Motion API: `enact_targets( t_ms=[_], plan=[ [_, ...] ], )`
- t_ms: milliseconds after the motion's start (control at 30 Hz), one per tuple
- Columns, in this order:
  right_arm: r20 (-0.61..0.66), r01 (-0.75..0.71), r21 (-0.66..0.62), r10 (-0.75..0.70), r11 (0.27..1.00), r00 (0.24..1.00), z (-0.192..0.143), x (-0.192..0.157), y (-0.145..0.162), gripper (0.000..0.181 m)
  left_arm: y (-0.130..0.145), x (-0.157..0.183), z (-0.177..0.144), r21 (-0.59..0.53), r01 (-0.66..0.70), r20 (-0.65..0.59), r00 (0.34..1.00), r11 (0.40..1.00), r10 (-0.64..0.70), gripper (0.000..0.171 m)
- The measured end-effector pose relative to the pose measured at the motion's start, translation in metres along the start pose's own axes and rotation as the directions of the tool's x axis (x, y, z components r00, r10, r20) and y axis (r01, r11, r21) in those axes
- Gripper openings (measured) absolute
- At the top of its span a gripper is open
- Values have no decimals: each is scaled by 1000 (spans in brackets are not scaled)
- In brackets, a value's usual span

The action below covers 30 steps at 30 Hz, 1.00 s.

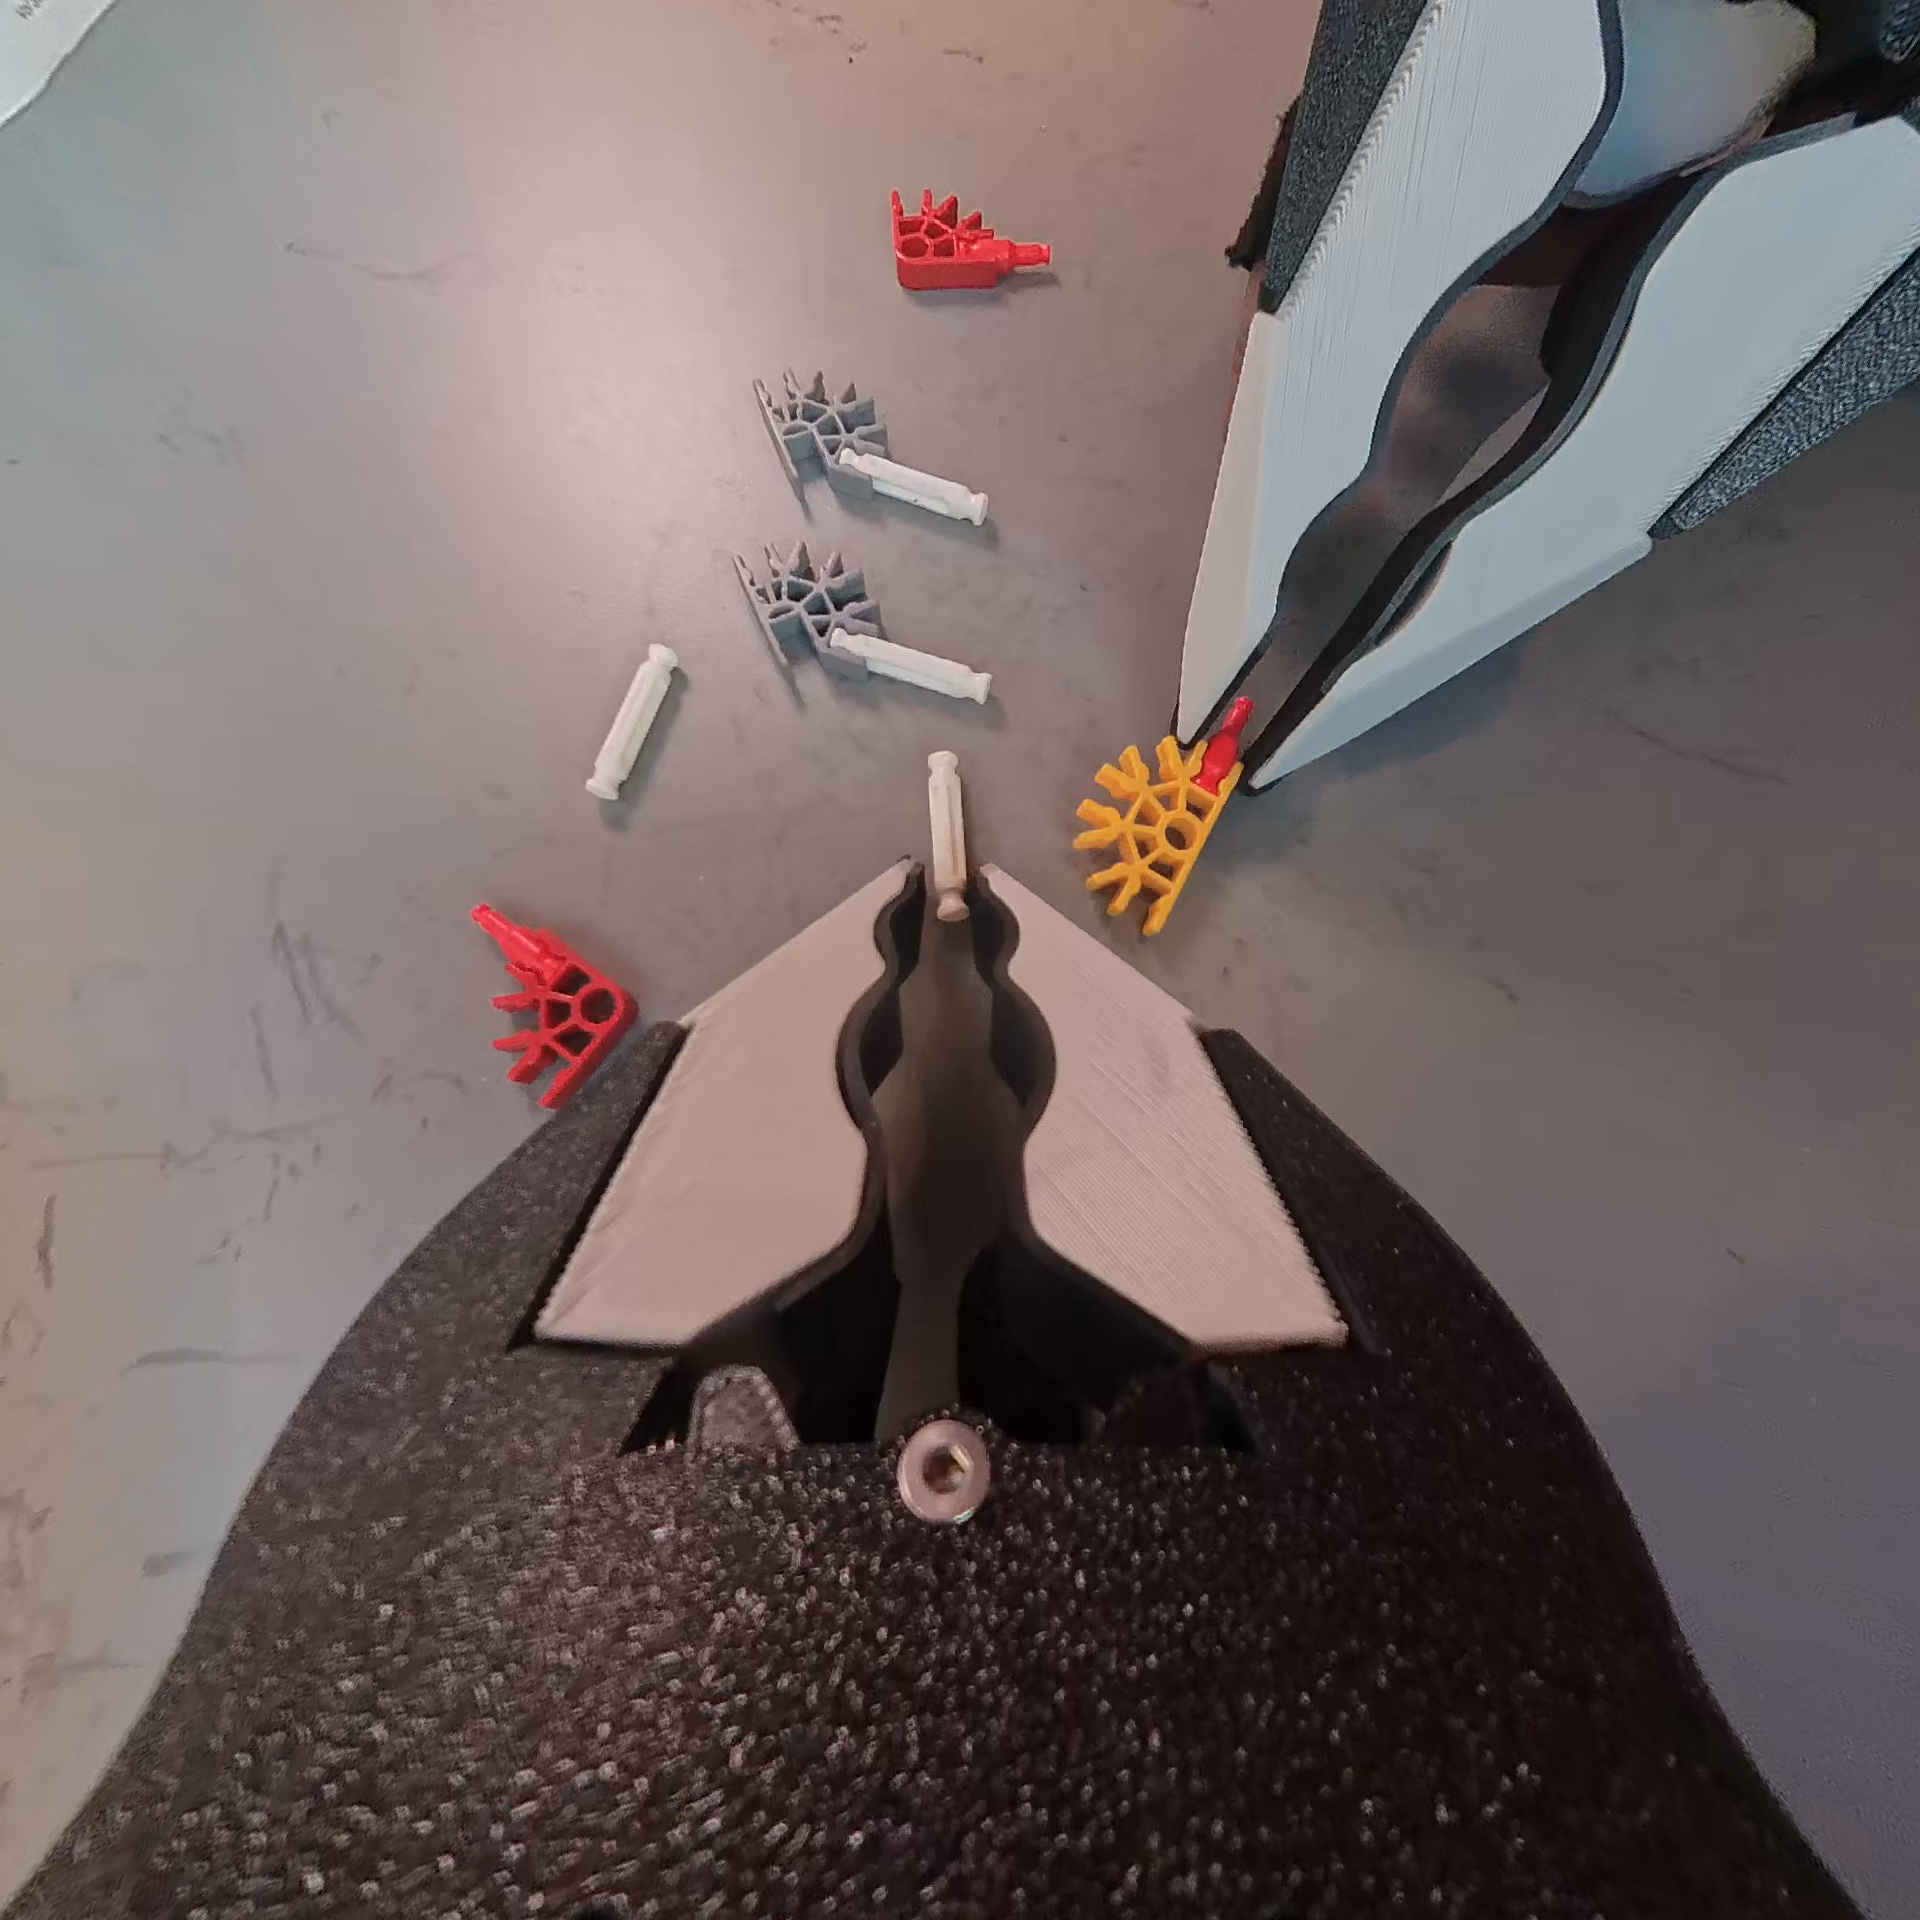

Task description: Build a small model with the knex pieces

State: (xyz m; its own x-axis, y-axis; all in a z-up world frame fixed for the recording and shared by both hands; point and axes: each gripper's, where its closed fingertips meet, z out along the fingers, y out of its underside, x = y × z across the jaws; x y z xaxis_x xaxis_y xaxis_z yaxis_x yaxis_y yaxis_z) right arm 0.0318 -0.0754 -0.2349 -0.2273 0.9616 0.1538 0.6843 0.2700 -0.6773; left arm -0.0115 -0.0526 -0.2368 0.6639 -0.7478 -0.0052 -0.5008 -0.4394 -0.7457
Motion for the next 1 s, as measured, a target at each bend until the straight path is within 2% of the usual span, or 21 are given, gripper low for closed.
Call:
enact_targets(
  t_ms=[67,267,433,500,600,733,833,867,900,1000],
  plan=[
    [-15,13,1,-13,1000,1000,0,1,0,7,-3,-1,-4,22,3,-1,1000,1000,-3,16],
    [-75,-83,-16,81,996,994,-3,17,7,7,-12,-15,-23,105,47,8,999,993,-48,18],
    [-76,-86,-6,85,996,993,-6,16,7,7,3,-48,-33,40,18,160,987,999,-25,19],
    [-70,-75,-2,75,997,995,-5,14,6,7,5,-59,-38,51,48,188,980,998,-57,22],
    [-57,-70,4,71,998,996,-5,10,3,7,9,-70,-41,66,114,196,973,991,-124,31],
    [-37,-68,7,69,998,997,-2,4,-1,8,18,-71,-29,29,149,168,974,988,-152,39],
    [-57,-60,-9,59,998,997,0,6,1,7,19,-66,-20,-5,139,149,979,990,-137,36],
    [-58,-58,-10,57,998,997,0,6,1,7,17,-63,-19,-8,133,140,981,991,-131,24],
    [-60,-57,-9,56,998,997,0,6,0,8,18,-63,-18,-20,125,147,982,992,-121,20],
    [-53,-44,-1,44,999,998,0,4,-1,8,18,-61,-19,-35,92,152,985,995,-86,19]
  ],
)
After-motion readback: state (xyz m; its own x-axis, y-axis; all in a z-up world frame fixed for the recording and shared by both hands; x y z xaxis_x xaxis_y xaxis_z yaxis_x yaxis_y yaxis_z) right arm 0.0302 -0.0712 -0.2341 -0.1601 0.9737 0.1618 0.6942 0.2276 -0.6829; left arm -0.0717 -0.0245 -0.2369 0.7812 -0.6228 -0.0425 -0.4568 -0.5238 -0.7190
